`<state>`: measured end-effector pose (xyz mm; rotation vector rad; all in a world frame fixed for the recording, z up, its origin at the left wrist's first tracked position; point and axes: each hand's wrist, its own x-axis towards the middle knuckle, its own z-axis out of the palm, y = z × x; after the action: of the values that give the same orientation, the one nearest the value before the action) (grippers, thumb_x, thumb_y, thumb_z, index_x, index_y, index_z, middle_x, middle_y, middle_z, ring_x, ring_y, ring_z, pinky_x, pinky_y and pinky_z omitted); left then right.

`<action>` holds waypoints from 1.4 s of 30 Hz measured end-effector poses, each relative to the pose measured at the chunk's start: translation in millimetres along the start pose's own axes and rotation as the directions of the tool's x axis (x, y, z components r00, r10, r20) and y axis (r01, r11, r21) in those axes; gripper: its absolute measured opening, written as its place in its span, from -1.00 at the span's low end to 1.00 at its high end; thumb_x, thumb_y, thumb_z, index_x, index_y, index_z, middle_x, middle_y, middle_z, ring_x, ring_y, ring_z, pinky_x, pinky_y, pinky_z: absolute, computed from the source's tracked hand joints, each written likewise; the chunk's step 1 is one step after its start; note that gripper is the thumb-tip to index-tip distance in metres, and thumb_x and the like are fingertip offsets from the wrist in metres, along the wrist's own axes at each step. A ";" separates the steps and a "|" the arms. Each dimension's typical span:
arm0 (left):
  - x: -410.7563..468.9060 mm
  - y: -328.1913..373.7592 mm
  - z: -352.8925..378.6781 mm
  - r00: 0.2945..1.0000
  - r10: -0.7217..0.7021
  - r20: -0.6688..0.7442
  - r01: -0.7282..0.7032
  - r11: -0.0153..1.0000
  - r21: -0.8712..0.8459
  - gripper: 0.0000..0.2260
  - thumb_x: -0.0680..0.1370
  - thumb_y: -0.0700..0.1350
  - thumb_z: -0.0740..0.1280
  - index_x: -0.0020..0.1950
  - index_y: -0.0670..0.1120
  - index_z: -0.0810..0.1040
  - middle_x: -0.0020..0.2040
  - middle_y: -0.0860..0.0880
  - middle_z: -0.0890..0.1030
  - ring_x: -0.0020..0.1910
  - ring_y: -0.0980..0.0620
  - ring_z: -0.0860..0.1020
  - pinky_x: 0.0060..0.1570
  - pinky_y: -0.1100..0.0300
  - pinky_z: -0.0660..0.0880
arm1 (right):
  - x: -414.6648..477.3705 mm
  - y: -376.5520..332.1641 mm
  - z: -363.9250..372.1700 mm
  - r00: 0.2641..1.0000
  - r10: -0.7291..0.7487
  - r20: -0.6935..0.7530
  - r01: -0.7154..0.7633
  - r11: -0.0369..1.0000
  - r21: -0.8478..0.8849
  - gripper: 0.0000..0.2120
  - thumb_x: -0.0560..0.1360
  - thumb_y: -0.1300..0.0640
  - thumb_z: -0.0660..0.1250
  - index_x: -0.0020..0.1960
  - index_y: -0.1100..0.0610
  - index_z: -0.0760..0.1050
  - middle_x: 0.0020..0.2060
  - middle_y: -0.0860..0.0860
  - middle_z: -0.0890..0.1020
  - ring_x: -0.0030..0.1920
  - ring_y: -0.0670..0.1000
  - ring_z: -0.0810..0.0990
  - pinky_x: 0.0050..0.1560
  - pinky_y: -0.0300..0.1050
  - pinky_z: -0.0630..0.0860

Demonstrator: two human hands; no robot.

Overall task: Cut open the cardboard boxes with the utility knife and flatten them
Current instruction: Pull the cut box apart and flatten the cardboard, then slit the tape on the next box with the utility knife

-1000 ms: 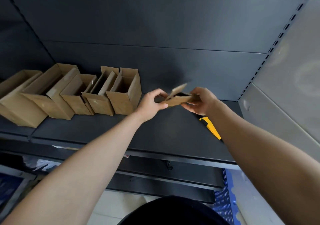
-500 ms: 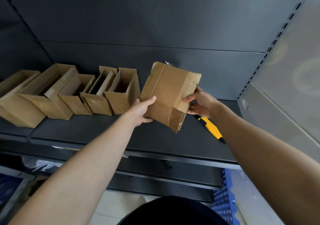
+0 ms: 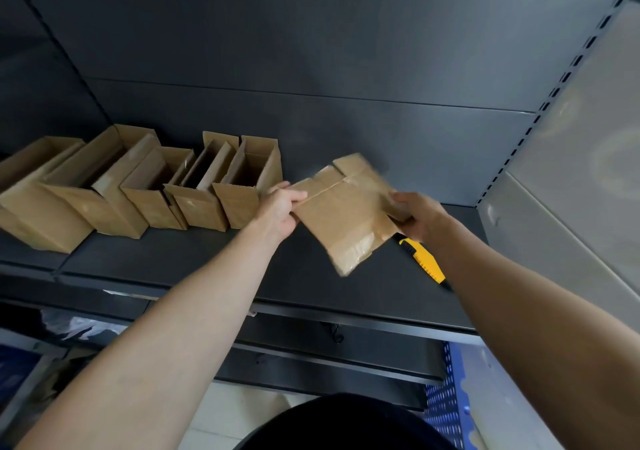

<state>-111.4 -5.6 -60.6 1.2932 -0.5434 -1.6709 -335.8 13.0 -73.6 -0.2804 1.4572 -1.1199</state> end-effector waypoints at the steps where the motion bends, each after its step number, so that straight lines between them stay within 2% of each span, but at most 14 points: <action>1: -0.5 -0.9 -1.7 1.000 -0.006 0.022 0.005 0.997 0.072 -0.61 0.53 -0.41 0.24 0.33 -0.18 0.36 0.18 -0.20 0.51 -0.01 -0.07 0.54 -0.10 0.10 0.52 | 3.7 2.1 -1.3 0.999 -0.004 -0.051 0.002 1.000 -0.030 -0.76 0.45 0.31 0.42 0.08 0.25 0.46 -0.09 0.13 0.59 -0.23 0.03 0.61 -0.38 -0.10 0.60; 6: 0.5 -14.2 -18.6 0.999 -0.035 -0.029 0.045 0.852 0.522 -0.59 0.50 -0.35 0.37 0.34 -0.22 0.42 0.16 -0.15 0.54 0.01 -0.07 0.53 -0.12 0.10 0.50 | 10.4 2.8 2.2 0.972 -0.129 -0.199 0.079 0.967 -0.242 -0.55 0.36 0.30 0.52 0.17 0.24 0.43 -0.06 0.12 0.57 -0.02 0.11 0.62 0.08 0.10 0.58; 12: 0.6 -31.1 -46.2 0.988 -0.093 -0.124 0.155 0.594 0.789 -0.64 0.49 -0.21 0.43 0.27 -0.17 0.47 0.20 -0.13 0.55 0.18 -0.13 0.52 0.16 -0.02 0.50 | 25.2 23.8 22.7 0.978 -0.167 -0.124 0.083 0.859 -0.505 -0.79 0.38 0.36 0.44 -0.22 0.19 0.42 -0.02 0.19 0.60 -0.05 0.12 0.61 0.06 0.11 0.58; 15: -1.1 -38.8 -62.2 0.992 0.017 -0.121 0.105 0.399 0.911 -0.65 0.47 -0.18 0.46 0.24 -0.12 0.52 0.20 -0.09 0.56 0.17 -0.10 0.52 0.09 0.07 0.50 | 27.7 33.2 30.5 0.973 -0.163 -0.164 0.030 0.794 -0.607 -0.85 0.41 0.29 0.40 -0.12 0.26 0.43 -0.12 0.15 0.55 -0.11 0.11 0.56 -0.32 -0.10 0.55; 18: -1.4 -38.7 -67.2 0.978 0.176 -0.112 0.054 0.305 0.951 -0.78 0.52 -0.20 0.39 0.17 -0.11 0.57 0.19 -0.09 0.58 0.15 -0.08 0.54 0.06 0.12 0.48 | 31.5 38.1 36.0 0.969 -0.194 -0.154 0.043 0.742 -0.669 -0.68 0.43 0.20 0.41 0.13 0.18 0.40 -0.03 0.14 0.52 -0.11 0.08 0.50 -0.47 -0.16 0.36; 22: -5.8 -22.9 -61.1 0.880 0.472 -0.050 -0.119 0.320 0.940 -0.93 0.58 -0.21 0.26 0.02 -0.11 0.53 0.06 -0.07 0.58 -0.05 -0.02 0.53 -0.18 0.18 0.42 | 38.5 43.0 47.5 0.984 -0.159 -0.083 0.044 0.660 -0.750 -0.79 0.51 0.26 0.31 -0.26 0.17 0.34 -0.28 0.07 0.45 -0.27 0.01 0.46 -0.12 -0.13 0.41; 24: -6.4 -13.0 -58.6 0.790 0.614 0.006 -0.229 0.287 0.930 -0.93 0.58 -0.23 0.26 0.04 -0.14 0.50 0.09 -0.09 0.52 -0.05 -0.03 0.52 -0.18 0.14 0.46 | 39.2 44.2 55.5 0.977 -0.193 -0.088 0.047 0.600 -0.799 -0.88 0.51 0.24 0.30 -0.14 0.29 0.43 -0.20 0.13 0.53 -0.10 0.10 0.54 -0.09 -0.08 0.45; 26: -2.5 -2.8 -58.4 0.668 0.740 0.077 -0.281 0.154 0.947 -0.87 0.56 -0.21 0.29 0.11 -0.15 0.49 0.18 -0.10 0.45 0.09 -0.05 0.47 -0.04 0.11 0.49 | 54.5 45.7 60.3 0.968 -0.220 -0.118 0.037 0.593 -0.804 -0.68 0.47 0.17 0.34 0.15 0.32 0.43 0.09 0.16 0.53 0.09 0.16 0.53 0.01 -0.01 0.49; 28: 6.2 6.9 -59.1 0.604 0.774 0.191 -0.265 -0.031 0.964 -0.74 0.55 -0.16 0.33 0.24 -0.13 0.47 0.27 -0.11 0.43 0.26 -0.08 0.38 0.20 0.08 0.39 | 63.2 44.1 63.3 0.971 -0.216 -0.106 0.034 0.558 -0.829 -0.72 0.46 0.12 0.34 0.08 0.24 0.39 0.06 0.11 0.43 0.04 0.14 0.46 0.02 -0.01 0.47; 32: 21.9 22.4 -54.8 0.712 0.650 0.266 -0.182 -0.195 0.964 -0.57 0.58 -0.01 0.29 0.42 -0.10 0.34 0.30 -0.06 0.50 0.37 -0.04 0.37 0.48 0.02 -0.07 | 31.3 26.9 84.3 0.979 -0.204 0.021 0.133 0.554 -0.822 -0.84 0.51 0.19 0.29 0.05 0.23 0.53 0.00 0.17 0.52 -0.06 0.07 0.46 -0.17 -0.13 0.42; 35: 31.5 26.2 -50.3 0.717 0.651 0.250 -0.146 -0.211 0.967 -0.51 0.56 0.00 0.32 0.43 -0.13 0.31 0.34 -0.12 0.46 0.37 -0.08 0.37 0.47 0.02 0.01 | 17.3 18.2 93.4 0.975 -0.199 0.095 0.188 0.525 -0.830 -0.65 0.58 0.21 0.19 0.35 0.21 0.42 0.19 0.14 0.56 0.06 0.11 0.60 -0.50 -0.31 0.30; 37: 35.8 28.4 -49.4 0.730 0.655 0.195 -0.090 -0.191 0.977 -0.49 0.55 0.01 0.34 0.42 -0.14 0.32 0.35 -0.15 0.43 0.37 -0.11 0.37 0.45 0.00 0.08 | 13.5 17.0 97.3 0.976 -0.205 0.077 0.187 0.598 -0.779 -0.64 0.61 0.23 0.11 0.39 0.20 0.39 0.02 0.07 0.58 -0.30 0.03 0.52 -0.58 -0.30 0.23; 39: 38.3 28.1 -50.3 0.763 0.619 0.184 -0.037 -0.243 0.969 -0.60 0.56 0.02 0.33 0.34 -0.13 0.42 0.20 -0.13 0.56 0.28 -0.10 0.47 0.48 -0.03 -0.02 | 10.4 15.2 101.1 0.980 -0.167 0.106 0.185 0.591 -0.785 -0.68 0.59 0.21 0.20 0.31 0.25 0.47 0.07 0.11 0.62 -0.34 0.02 0.47 -0.41 -0.25 0.43; 42: 38.7 24.3 -50.7 0.759 0.628 0.172 -0.062 -0.194 0.979 -0.82 0.58 -0.08 0.32 0.14 -0.10 0.55 -0.07 -0.08 0.65 0.09 -0.06 0.58 0.51 0.01 -0.07 | 7.2 10.8 103.5 0.986 -0.132 0.105 0.166 0.642 -0.748 -0.66 0.56 0.12 0.30 0.27 0.27 0.49 0.32 0.18 0.47 0.27 0.16 0.51 0.22 0.08 0.52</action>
<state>-56.0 -41.0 -79.0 2.0802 -1.9663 -0.0460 -243.2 -34.6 -67.5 -1.0292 1.8358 -0.5492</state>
